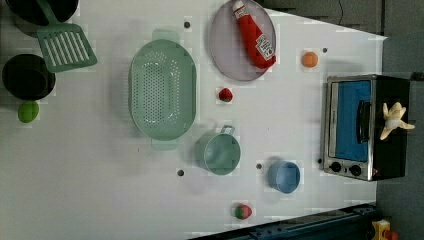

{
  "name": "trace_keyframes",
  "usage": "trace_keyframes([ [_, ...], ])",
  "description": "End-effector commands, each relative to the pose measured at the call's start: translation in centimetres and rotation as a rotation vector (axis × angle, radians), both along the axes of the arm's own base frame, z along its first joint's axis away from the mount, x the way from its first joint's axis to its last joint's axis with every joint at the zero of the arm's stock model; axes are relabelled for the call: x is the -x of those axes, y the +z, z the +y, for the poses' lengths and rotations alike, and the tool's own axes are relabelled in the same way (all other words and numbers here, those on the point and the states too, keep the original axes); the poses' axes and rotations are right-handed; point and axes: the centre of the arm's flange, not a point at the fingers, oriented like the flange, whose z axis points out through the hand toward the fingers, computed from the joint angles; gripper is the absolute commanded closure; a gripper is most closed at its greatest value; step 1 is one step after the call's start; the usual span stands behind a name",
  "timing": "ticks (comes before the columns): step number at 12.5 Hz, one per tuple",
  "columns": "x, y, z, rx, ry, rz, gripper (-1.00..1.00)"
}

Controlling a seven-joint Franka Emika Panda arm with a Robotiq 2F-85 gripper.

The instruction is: Pick banana from table and place on oven.

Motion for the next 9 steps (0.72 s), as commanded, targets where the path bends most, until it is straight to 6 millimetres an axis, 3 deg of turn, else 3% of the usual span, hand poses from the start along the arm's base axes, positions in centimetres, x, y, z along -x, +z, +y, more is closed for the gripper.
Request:
trace_keyframes([
  [1, 1.62, -1.34, 1.16, -0.014, -0.21, 0.105, -1.0],
  [9, 1.68, -2.02, 1.14, -0.009, -0.211, 0.141, -1.0],
])
